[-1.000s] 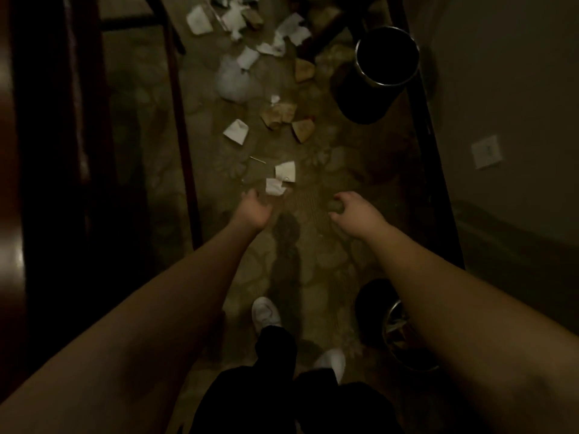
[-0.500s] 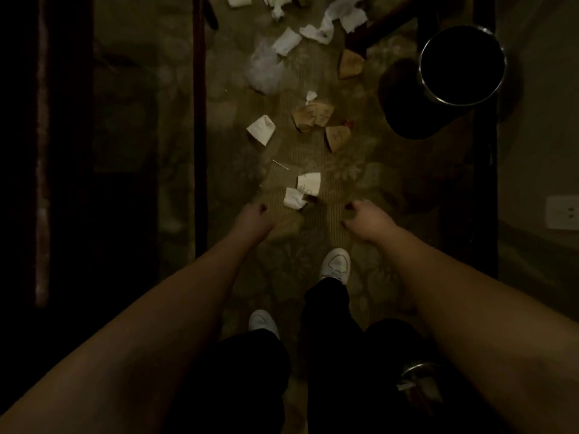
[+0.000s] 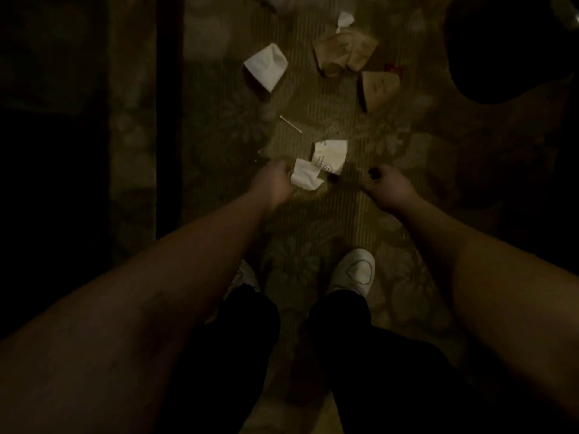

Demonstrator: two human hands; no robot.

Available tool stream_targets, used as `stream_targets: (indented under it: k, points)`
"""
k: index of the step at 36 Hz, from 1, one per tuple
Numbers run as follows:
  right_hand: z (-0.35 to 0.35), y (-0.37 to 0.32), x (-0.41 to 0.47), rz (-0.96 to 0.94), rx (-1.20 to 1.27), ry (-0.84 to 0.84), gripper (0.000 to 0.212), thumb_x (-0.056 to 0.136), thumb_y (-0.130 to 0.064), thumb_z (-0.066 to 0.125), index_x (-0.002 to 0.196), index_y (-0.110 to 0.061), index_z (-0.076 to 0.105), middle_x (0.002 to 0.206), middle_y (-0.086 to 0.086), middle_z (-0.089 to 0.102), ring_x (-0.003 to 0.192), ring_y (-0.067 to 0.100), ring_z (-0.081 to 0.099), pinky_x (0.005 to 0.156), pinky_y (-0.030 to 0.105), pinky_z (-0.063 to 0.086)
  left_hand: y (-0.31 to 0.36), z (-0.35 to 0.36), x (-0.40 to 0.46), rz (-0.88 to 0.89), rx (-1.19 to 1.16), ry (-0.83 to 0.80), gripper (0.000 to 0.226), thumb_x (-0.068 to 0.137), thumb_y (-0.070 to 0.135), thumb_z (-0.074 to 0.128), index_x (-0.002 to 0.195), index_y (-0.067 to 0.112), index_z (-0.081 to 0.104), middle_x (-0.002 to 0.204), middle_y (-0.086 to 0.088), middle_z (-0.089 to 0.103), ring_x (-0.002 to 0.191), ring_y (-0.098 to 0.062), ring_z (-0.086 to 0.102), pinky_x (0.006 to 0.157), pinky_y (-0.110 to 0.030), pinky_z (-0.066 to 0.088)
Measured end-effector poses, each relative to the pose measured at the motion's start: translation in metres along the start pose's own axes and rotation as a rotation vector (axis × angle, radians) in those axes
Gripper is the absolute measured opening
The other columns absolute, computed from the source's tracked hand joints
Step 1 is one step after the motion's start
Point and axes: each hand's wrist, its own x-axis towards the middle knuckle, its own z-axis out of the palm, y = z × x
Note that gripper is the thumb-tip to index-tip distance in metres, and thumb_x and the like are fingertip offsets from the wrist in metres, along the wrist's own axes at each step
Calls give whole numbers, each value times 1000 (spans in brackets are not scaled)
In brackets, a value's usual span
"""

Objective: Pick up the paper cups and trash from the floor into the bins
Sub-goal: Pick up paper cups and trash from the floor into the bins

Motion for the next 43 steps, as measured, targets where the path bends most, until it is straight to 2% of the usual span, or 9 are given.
stream_targets:
  k: [5,11,18,25,29,32,35,39,43]
  points:
    - [41,16,52,85,251,99,53,95,-28,65,142,-13,46,133,4,57,107,18,58,80,30,51,-26,37,57,152,119,-6,57,91,31,66,142,16,48,146,-8,43,130,-28,47,106,-44,44]
    - [63,5,121,-143,8,161,79,83,-35,78,149,-20,39,149,6,42,133,25,46,107,47,45,-38,64,118,349,480,19,74,87,39,70,149,16,35,153,-9,36,137,-30,36,108,-48,39]
    - [64,-15,162,-225,-330,62,85,76,-39,81,148,-31,36,151,3,39,138,29,37,110,57,35,-46,67,144,560,620,98,28,100,27,50,124,14,57,132,-10,52,116,-24,50,92,-36,43]
    - [38,-26,178,-139,-295,-168,79,81,-37,78,149,-31,37,144,5,50,122,25,54,96,43,50,-39,34,161,405,489,-58,23,98,24,57,120,22,62,116,-1,62,98,-14,58,83,-30,50]
    - [8,-29,187,-104,-283,-159,82,83,-47,73,152,-28,34,153,8,40,136,30,43,110,50,39,-36,2,167,392,363,72,26,97,15,58,123,16,62,115,1,62,104,-16,60,83,-31,48]
    - [-4,-24,187,-118,-204,-139,76,85,-47,72,149,-23,40,147,8,47,128,26,49,107,47,41,-36,-11,174,369,324,135,34,98,12,56,131,16,58,127,-4,61,112,-17,60,90,-32,50]
    - [-3,-14,182,-117,-135,-146,71,86,-42,73,147,-23,42,143,5,50,122,23,52,100,40,43,-37,-14,184,390,388,195,31,97,12,57,127,16,62,127,-6,60,112,-17,58,91,-31,47]
    - [6,-2,182,-110,-110,-131,70,87,-40,73,147,-26,41,140,4,53,115,20,56,96,40,48,-34,-13,197,437,523,251,28,97,22,59,123,15,64,135,-9,50,128,-26,42,106,-38,39]
    - [9,1,184,-111,-101,-91,64,89,-40,70,145,-25,43,121,0,60,97,12,60,75,31,47,-29,-13,203,474,646,244,28,97,26,58,121,13,65,129,-10,54,119,-26,49,99,-36,41]
